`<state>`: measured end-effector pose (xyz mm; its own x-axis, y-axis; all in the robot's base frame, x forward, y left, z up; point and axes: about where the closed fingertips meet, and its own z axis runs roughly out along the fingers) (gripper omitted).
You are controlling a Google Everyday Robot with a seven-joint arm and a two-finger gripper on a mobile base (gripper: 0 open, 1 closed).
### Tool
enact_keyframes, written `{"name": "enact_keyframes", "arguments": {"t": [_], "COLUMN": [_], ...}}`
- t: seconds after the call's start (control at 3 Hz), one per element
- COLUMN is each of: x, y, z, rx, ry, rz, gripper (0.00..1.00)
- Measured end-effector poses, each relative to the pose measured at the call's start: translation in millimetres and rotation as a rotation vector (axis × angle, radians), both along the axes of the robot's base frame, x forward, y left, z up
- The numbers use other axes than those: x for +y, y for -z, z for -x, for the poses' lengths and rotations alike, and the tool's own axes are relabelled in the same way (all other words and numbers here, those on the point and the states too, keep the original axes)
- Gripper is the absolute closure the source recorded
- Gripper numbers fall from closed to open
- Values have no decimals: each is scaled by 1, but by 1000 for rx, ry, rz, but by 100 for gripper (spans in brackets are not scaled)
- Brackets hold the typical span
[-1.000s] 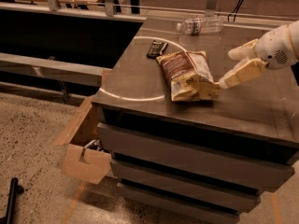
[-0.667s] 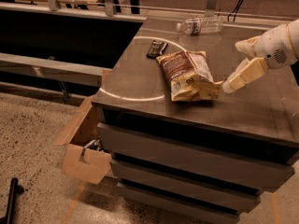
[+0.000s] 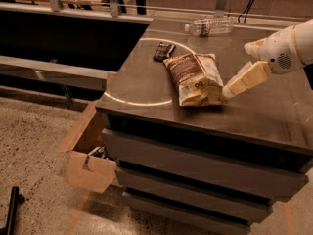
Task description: Pick brown chip bag
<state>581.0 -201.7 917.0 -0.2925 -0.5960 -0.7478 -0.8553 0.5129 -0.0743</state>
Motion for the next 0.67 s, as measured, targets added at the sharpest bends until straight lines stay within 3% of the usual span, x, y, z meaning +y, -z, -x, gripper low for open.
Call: {"name": "enact_keyframes", "arguments": {"t": [0.67], "x": [19], "y": [35], "z": [-1], "rx": [28], "ry": [-5], "rz": [-1], "gripper": [0]}}
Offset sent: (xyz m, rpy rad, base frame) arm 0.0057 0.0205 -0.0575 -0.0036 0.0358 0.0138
